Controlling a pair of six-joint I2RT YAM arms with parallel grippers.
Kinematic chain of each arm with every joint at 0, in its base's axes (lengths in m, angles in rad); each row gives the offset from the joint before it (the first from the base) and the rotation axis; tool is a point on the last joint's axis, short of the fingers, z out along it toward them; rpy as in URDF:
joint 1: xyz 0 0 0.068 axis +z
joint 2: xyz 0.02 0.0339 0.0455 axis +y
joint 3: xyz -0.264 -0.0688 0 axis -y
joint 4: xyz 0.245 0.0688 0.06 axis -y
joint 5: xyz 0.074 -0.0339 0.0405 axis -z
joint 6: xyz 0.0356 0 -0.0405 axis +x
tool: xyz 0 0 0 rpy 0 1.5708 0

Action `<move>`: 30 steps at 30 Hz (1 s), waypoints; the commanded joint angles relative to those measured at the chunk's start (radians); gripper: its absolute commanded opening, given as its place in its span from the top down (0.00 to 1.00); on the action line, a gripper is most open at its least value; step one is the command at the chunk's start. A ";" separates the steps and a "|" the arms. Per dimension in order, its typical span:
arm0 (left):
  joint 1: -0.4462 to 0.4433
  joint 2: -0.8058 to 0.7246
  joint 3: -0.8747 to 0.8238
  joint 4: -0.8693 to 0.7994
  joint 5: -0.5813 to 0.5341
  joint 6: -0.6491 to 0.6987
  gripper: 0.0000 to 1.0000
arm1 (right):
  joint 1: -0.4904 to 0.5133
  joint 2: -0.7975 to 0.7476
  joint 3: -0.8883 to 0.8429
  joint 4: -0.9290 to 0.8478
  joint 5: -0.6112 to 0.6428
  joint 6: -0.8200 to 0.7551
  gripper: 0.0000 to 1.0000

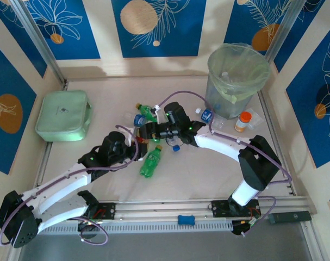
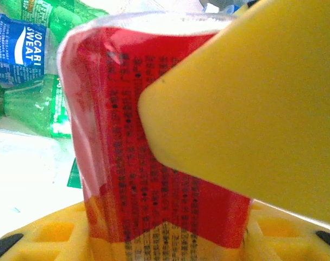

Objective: Put the plastic bottles in the bin

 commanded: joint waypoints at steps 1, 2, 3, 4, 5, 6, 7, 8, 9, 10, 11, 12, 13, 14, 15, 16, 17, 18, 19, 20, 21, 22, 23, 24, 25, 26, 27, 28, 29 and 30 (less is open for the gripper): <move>-0.017 -0.003 0.017 0.036 0.010 0.016 0.49 | -0.002 0.009 0.025 -0.003 -0.018 -0.002 0.47; -0.017 -0.006 0.016 0.037 0.008 0.013 0.43 | -0.007 0.007 0.022 -0.004 -0.017 0.002 0.48; -0.017 -0.007 0.012 0.037 0.002 0.010 0.37 | -0.011 0.006 0.018 -0.004 -0.013 0.005 0.48; -0.017 -0.013 0.011 0.037 -0.008 0.003 0.30 | -0.017 0.002 0.013 -0.003 -0.011 0.009 0.48; -0.017 -0.020 0.005 0.037 -0.022 -0.004 0.24 | -0.024 -0.003 0.008 -0.006 -0.006 0.009 0.49; -0.017 -0.027 0.001 0.035 -0.036 -0.011 0.19 | -0.033 -0.008 0.004 -0.010 0.001 0.008 0.49; -0.016 -0.039 -0.006 0.033 -0.058 -0.022 0.12 | -0.042 -0.015 0.000 -0.021 0.010 0.004 0.49; -0.016 -0.054 -0.016 0.031 -0.086 -0.036 0.07 | -0.052 -0.023 -0.003 -0.035 0.023 -0.003 0.50; -0.015 -0.068 -0.024 0.028 -0.117 -0.050 0.04 | -0.061 -0.029 -0.003 -0.053 0.036 -0.012 0.50; -0.015 -0.088 -0.037 0.018 -0.161 -0.071 0.00 | -0.074 -0.039 -0.002 -0.079 0.054 -0.027 0.50; -0.015 -0.108 -0.048 0.006 -0.208 -0.093 0.01 | -0.087 -0.049 0.000 -0.106 0.076 -0.041 0.50; -0.014 -0.127 -0.058 -0.011 -0.251 -0.112 0.01 | -0.100 -0.059 0.001 -0.129 0.092 -0.053 0.51; -0.014 -0.148 -0.067 -0.039 -0.301 -0.136 0.01 | -0.115 -0.073 0.001 -0.151 0.114 -0.065 0.51; -0.013 -0.167 -0.075 -0.070 -0.350 -0.165 0.01 | -0.135 -0.090 0.002 -0.173 0.128 -0.078 0.51; -0.014 -0.181 -0.082 -0.097 -0.388 -0.189 0.01 | -0.154 -0.105 0.002 -0.188 0.137 -0.089 0.51; -0.011 -0.194 -0.088 -0.133 -0.428 -0.220 0.01 | -0.177 -0.123 0.002 -0.207 0.151 -0.101 0.52; -0.011 -0.203 -0.095 -0.163 -0.459 -0.245 0.01 | -0.201 -0.144 0.002 -0.224 0.166 -0.111 0.52; -0.008 -0.208 -0.103 -0.179 -0.472 -0.261 0.01 | -0.223 -0.164 0.002 -0.239 0.178 -0.121 0.52; -0.006 -0.212 -0.112 -0.191 -0.480 -0.279 0.01 | -0.248 -0.186 0.004 -0.253 0.192 -0.134 0.52; -0.004 -0.212 -0.121 -0.195 -0.479 -0.293 0.01 | -0.275 -0.208 0.009 -0.265 0.206 -0.149 0.52; -0.003 -0.210 -0.129 -0.194 -0.475 -0.304 0.01 | -0.298 -0.224 0.019 -0.276 0.216 -0.166 0.52; -0.002 -0.204 -0.136 -0.188 -0.468 -0.316 0.01 | -0.327 -0.240 0.039 -0.297 0.224 -0.188 0.53; -0.001 -0.196 -0.142 -0.178 -0.459 -0.322 0.01 | -0.356 -0.251 0.068 -0.324 0.235 -0.208 0.53; -0.001 -0.187 -0.144 -0.172 -0.450 -0.325 0.01 | -0.381 -0.259 0.093 -0.341 0.243 -0.222 0.53; 0.000 -0.173 -0.142 -0.167 -0.441 -0.328 0.01 | -0.413 -0.266 0.121 -0.353 0.245 -0.236 0.53; 0.000 -0.159 -0.140 -0.158 -0.430 -0.328 0.01 | -0.442 -0.272 0.149 -0.361 0.246 -0.246 0.53; 0.001 -0.146 -0.137 -0.149 -0.419 -0.325 0.01 | -0.468 -0.275 0.171 -0.363 0.246 -0.250 0.53; 0.001 -0.128 -0.133 -0.137 -0.406 -0.322 0.01 | -0.495 -0.278 0.199 -0.361 0.237 -0.259 0.53; 0.000 -0.110 -0.126 -0.127 -0.393 -0.318 0.01 | -0.521 -0.276 0.230 -0.364 0.234 -0.271 0.53; 0.001 -0.094 -0.120 -0.117 -0.384 -0.314 0.01 | -0.538 -0.273 0.261 -0.371 0.238 -0.283 0.53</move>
